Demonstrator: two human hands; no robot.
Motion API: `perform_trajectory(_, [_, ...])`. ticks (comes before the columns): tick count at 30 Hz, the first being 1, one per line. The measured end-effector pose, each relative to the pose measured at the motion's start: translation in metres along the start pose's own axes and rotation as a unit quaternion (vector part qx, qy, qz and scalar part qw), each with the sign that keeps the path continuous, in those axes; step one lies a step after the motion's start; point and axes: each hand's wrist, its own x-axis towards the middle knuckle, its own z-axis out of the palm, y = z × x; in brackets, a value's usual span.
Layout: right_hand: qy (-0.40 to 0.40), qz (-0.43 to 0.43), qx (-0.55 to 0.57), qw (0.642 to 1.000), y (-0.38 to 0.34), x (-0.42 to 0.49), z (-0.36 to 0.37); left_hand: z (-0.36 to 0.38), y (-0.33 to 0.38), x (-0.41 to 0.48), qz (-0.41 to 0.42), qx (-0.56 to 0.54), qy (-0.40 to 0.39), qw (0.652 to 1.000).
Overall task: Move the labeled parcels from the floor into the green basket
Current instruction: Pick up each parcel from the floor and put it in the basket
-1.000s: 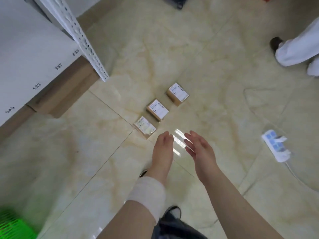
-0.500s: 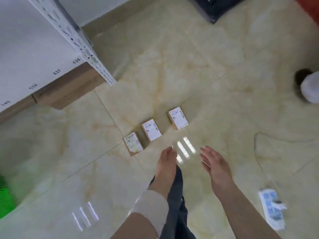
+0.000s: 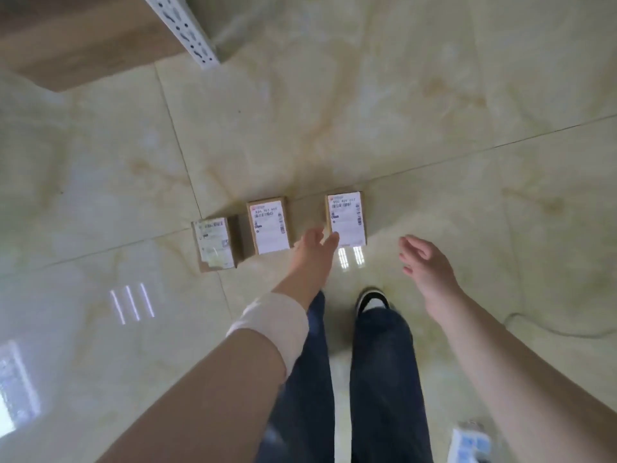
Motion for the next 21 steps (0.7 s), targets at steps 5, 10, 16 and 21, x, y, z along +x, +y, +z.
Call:
perform_trajectory(5, [-0.047,-0.031,-0.067,0.996,0.023,0.099,0.024,0.039,-0.028,0.104,-0.007,-0.03,0.002,1.0])
perform_trajectory(10, [-0.037,-0.109,-0.076,0.99,0.065,0.188,0.06,0.083,-0.072,0.196,0.012,-0.118,0.047,0.992])
perform_trajectory(16, [-0.067,-0.175,0.045,0.981,0.109,0.237,0.092,0.106,-0.102,0.229,0.112,-0.181,0.084,0.974])
perform_trajectory(21, [-0.133,-0.089,0.143,0.977,0.107,0.226,0.092,0.105,-0.099,0.221,0.121,-0.234,0.035,0.964])
